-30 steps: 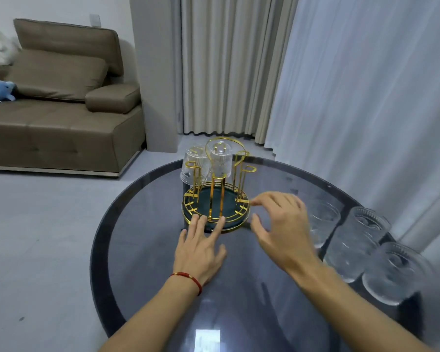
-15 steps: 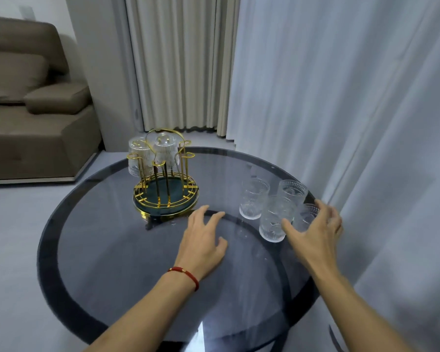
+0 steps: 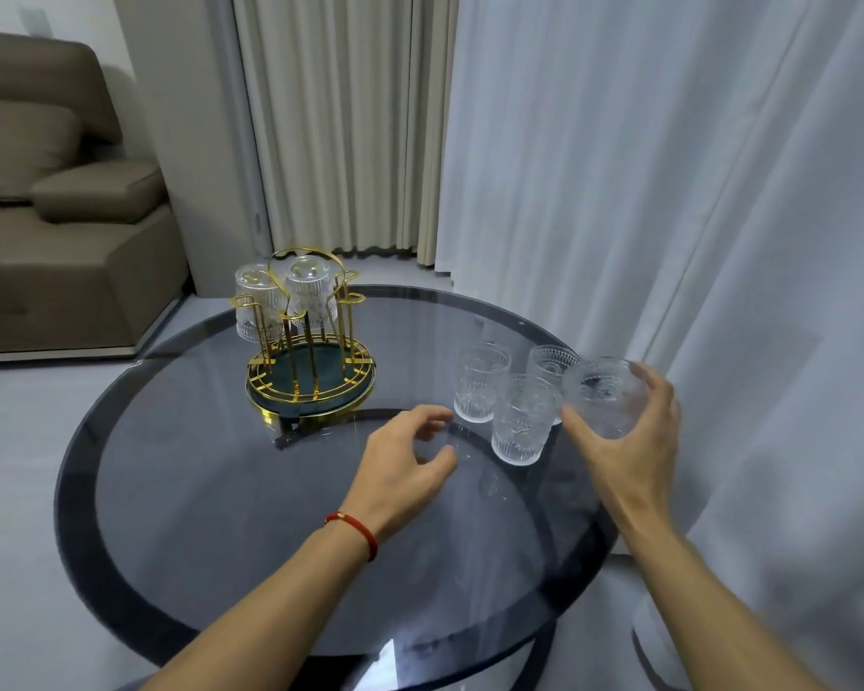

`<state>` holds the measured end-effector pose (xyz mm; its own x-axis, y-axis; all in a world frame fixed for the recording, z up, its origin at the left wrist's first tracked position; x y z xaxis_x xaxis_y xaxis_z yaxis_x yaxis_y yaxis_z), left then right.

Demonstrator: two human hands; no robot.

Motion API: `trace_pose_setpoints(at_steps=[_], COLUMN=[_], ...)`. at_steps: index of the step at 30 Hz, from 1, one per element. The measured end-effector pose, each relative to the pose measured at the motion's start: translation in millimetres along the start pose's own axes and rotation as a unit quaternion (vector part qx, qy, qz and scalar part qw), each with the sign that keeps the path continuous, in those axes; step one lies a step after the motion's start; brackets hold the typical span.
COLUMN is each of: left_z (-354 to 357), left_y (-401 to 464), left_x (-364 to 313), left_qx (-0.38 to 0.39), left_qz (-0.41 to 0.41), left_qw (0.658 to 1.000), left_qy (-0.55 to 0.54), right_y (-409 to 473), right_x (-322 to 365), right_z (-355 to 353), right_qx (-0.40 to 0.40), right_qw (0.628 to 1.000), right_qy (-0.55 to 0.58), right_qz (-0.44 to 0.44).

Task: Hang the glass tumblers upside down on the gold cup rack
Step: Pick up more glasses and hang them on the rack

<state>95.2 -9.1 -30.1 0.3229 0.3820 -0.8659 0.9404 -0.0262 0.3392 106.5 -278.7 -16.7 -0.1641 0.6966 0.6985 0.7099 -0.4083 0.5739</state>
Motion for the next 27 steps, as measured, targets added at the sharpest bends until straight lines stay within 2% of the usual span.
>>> trace_pose_setpoints(at_steps=[2, 4, 5, 6, 9, 11, 13, 15, 16, 18, 20, 21, 23, 25, 27], left_z=[4, 12, 13, 10, -19, -34, -43, -49, -51, -55, -63, -68, -77, -75, -67], left_y=[1, 0, 0, 1, 8, 13, 18, 23, 24, 27, 27, 27, 25, 23, 22], left_x=[-3, -4, -3, -2, 3, 13, 24, 30, 30, 35, 35, 38, 50, 70, 94], left_qx=[0.051, 0.102, 0.102, 0.082, -0.043, -0.082, -0.094, -0.092, -0.087, -0.082, -0.1, -0.12, -0.163, -0.146, -0.084], left_qz=[-0.042, -0.088, -0.096, -0.094, -0.08, -0.101, -0.132, -0.142, -0.14, -0.13, -0.098, -0.074, -0.045, -0.055, -0.074], left_qw=[0.992, 0.963, 0.957, 0.963, 0.984, 0.967, 0.93, 0.903, 0.896, 0.9, 0.94, 0.966, 0.985, 0.967, 0.941], left_qy=[-0.106, -0.234, -0.256, -0.24, -0.156, -0.219, -0.329, -0.395, -0.413, -0.408, -0.312, -0.218, -0.012, 0.202, 0.32], right_y=[-7, -25, -36, -47, -60, -54, -51, -59, -62, -58, -44, -33, -9, 17, 45], right_x=[32, 62, 76, 88, 110, 113, 107, 104, 105, 111, 116, 117, 118, 123, 133], right_z=[9, 30, 43, 54, 79, 87, 99, 120, 128, 139, 146, 149, 152, 156, 161], right_qx=[0.042, 0.124, 0.17, 0.207, 0.271, 0.298, 0.344, 0.411, 0.42, 0.398, 0.343, 0.306, 0.239, 0.199, 0.172], right_qw=[0.996, 0.98, 0.968, 0.954, 0.925, 0.93, 0.929, 0.882, 0.864, 0.858, 0.877, 0.893, 0.908, 0.905, 0.923], right_qy=[0.013, 0.015, 0.003, -0.015, -0.018, 0.035, 0.121, 0.224, 0.261, 0.298, 0.301, 0.289, 0.282, 0.299, 0.266], right_qz=[-0.083, -0.152, -0.185, -0.216, -0.267, -0.213, -0.07, 0.058, 0.095, 0.128, 0.149, 0.158, 0.196, 0.228, 0.217])
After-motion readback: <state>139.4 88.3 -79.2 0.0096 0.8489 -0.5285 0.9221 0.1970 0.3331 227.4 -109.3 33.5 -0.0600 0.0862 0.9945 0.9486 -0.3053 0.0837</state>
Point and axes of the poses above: each hand's wrist, its own y-axis towards the middle knuckle, its own z-axis out of the palm, x = y × z, the point moved 6 cm from there along y, towards the middle knuckle, and after that the axes turned 9 degrees about -y, right-handed, at the moved point
